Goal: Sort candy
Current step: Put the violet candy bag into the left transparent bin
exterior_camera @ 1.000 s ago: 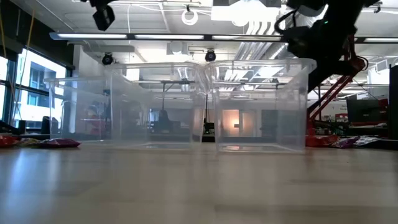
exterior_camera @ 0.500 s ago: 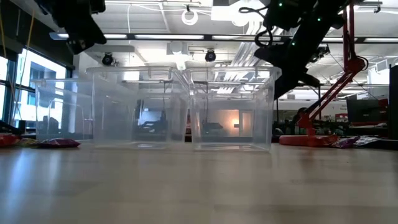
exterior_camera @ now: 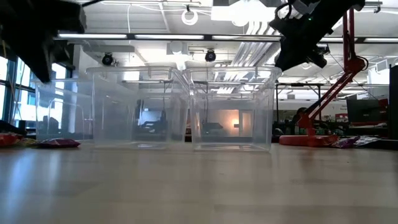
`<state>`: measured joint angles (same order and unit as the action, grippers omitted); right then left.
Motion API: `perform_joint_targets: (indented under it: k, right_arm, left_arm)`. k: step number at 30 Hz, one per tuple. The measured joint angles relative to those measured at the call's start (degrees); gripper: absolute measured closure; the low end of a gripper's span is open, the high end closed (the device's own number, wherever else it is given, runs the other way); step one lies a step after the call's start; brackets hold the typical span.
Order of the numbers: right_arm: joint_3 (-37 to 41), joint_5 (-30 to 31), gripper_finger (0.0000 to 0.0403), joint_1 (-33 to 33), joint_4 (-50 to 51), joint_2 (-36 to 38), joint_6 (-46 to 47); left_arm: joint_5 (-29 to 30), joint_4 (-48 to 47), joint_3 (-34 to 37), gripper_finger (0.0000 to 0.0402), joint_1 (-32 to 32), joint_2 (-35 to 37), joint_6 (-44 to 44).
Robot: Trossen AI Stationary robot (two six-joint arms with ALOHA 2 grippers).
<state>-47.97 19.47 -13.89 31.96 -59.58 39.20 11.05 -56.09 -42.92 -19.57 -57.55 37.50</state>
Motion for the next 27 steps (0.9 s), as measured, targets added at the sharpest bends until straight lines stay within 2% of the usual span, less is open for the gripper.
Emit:
perform_joint_targets:
  k: [2,4,9,12,21,24,27]
  right_arm:
    - [0.0,-0.17,0.0403,0.0,-0.02,0.11,0.0]
    - [0.0,-0.57,0.0403,0.0,0.22,0.08,0.0]
    - [0.0,-0.83,0.0403,0.0,1.22,-0.02,-0.68]
    - [0.0,-0.83,0.0403,0.0,1.84,-0.02,-0.74]
    - [0.0,-0.81,0.0403,0.0,1.69,-0.02,-1.75]
    - [0.0,-0.83,0.0403,0.0,1.69,-0.02,-1.75]
    - [0.0,-0.89,0.0403,0.0,1.69,-0.02,-1.74]
  left_arm:
    - [4.81,-3.41,0.0,0.039,0.27,-2.27,5.54]
    - [5.74,-5.64,0.03,0.0375,1.02,-4.06,9.84]
    - [-0.43,-4.36,5.06,0.0316,2.02,-5.08,25.14]
    - [-2.69,-1.81,7.8,0.0279,0.89,-4.78,30.34]
    - [6.18,2.97,14.45,0.0192,0.14,-4.8,30.02]
    - [6.77,5.58,16.42,0.017,0.66,-4.8,30.13]
    - [11.23,6.56,16.99,0.0154,1.43,-4.8,29.96]
